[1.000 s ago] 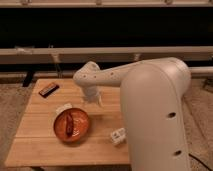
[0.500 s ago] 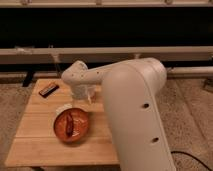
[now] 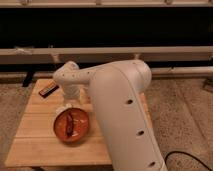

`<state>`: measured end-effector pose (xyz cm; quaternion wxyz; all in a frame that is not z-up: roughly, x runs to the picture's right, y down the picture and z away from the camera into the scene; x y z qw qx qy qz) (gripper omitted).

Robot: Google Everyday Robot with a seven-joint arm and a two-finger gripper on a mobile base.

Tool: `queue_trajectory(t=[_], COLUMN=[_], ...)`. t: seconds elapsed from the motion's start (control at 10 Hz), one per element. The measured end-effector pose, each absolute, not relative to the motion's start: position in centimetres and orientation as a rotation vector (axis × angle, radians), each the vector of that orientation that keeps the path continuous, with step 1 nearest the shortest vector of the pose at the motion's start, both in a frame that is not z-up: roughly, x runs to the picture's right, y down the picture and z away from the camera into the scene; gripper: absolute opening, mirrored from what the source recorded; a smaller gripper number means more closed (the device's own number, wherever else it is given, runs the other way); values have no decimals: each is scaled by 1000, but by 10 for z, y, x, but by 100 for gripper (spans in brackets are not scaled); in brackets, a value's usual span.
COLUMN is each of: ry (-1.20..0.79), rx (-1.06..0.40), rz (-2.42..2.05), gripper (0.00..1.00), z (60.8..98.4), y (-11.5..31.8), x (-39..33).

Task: Wipe the white sponge on the table

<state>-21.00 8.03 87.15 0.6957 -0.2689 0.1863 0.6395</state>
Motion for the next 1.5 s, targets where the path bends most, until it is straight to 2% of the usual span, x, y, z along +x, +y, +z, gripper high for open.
queue_trajectory(t=[0.5, 1.0, 1.2, 1.5], ry=[419, 476, 474, 461], rx=[-601, -577, -583, -573], rz=[1368, 1335, 1337, 1342], gripper=[65, 65, 53, 23], z=[904, 920, 922, 923], y=[79, 94, 93, 79], x=[-258, -251, -252, -266])
